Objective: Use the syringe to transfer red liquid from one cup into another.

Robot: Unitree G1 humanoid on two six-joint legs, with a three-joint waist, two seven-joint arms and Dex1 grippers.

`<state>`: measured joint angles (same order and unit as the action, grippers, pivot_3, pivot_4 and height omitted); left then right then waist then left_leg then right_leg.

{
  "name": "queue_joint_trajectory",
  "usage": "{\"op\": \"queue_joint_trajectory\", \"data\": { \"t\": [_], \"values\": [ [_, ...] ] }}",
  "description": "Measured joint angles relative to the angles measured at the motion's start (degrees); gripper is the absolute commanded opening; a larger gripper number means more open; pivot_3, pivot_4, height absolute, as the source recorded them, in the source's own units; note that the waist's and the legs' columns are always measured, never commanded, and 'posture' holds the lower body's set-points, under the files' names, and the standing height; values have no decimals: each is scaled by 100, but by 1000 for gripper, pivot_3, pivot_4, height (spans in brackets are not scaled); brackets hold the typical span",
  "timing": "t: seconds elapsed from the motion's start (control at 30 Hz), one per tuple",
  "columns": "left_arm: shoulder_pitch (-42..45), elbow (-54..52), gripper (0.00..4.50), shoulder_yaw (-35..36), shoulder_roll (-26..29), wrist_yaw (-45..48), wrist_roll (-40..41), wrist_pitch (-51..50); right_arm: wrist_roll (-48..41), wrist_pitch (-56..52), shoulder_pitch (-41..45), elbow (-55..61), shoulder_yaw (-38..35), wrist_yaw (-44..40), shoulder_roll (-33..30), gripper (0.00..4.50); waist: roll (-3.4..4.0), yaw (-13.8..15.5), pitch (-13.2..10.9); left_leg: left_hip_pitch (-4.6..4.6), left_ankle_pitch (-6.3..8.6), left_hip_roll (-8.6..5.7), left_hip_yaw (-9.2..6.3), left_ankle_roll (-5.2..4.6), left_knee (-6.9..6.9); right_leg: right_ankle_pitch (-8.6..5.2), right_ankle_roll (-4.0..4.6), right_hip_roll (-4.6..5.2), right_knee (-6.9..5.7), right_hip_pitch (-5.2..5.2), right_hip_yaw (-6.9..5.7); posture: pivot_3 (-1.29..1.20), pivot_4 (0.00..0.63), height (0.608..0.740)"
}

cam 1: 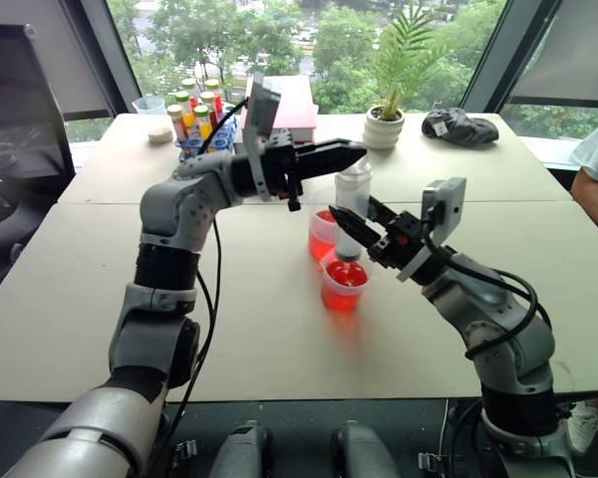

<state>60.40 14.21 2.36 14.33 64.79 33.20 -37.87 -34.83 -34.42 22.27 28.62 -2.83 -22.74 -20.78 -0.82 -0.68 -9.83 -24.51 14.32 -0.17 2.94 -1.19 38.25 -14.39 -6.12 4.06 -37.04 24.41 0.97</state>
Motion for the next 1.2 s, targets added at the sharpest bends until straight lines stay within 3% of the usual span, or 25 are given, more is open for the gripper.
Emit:
{"op": "queue_joint_trajectory", "data": {
  "t": [0.2, 0.33, 0.5, 0.53, 0.73, 0.83, 1.07, 1.2],
  "values": [
    [4, -30, 97, 0, 14, -2, 1, -18, -99, -54, 0, 30, -9, 42, -23, 1439, 0, -1, 0, 0, 0, 0, 0, 0, 0, 0, 0, 0, 0, 0, 0, 0, 150, 740],
    [28, 84, 1728, -59, 90, 10, -2, -129, -153, -42, 4, 40, -232, 216, -2, 1439, 0, 6, 0, 0, 0, -1, 0, 0, 0, 0, 0, 0, 0, 0, 0, 0, 150, 740],
    [26, 384, 4277, -178, 181, 12, -6, -290, -235, 100, 91, 313, -371, 223, 45, 1439, -1, -5, -1, -1, 0, 2, -2, 0, -1, 0, 0, -3, 1, 1, -1, 0, 150, 740],
    [38, 386, 4489, -160, 217, -6, -3, -295, -249, 100, 91, 345, -363, 209, 45, 1439, -1, -16, -1, 0, 0, 2, -2, 0, -2, 0, 0, -3, 1, 1, 0, 0, 150, 740],
    [101, 379, 4489, 123, 710, -130, 43, -336, -379, -27, 97, 359, -322, 264, 44, 1439, -1, -19, -1, 1, 0, 2, -1, 0, -2, 0, 0, -2, 0, 1, 0, 0, 150, 740],
    [-146, 186, 4489, 254, 1011, -173, 83, -355, -795, -658, 541, 275, -565, 658, -118, 1439, 0, -17, -1, 2, 0, 2, 0, 0, -2, 0, 0, 6, -2, 1, 0, 0, 150, 740],
    [-968, -402, 4489, 292, 1190, -284, 179, -590, -2234, -3271, 2080, -1162, -1799, 1791, -1381, 1439, -3, 28, -1, -4, -2, -8, -1, -4, -5, -2, 6, 57, 10, -2, -12, 0, 150, 740],
    [-1268, -861, 4489, 286, 1202, -358, 263, -681, -2384, -4600, 2489, -2363, -1947, 1953, -1831, 1439, -3, -4, 0, -3, -1, -7, 1, -6, -21, -9, 18, 60, 18, -1, -10, 0, 150, 740]
  ]
}}
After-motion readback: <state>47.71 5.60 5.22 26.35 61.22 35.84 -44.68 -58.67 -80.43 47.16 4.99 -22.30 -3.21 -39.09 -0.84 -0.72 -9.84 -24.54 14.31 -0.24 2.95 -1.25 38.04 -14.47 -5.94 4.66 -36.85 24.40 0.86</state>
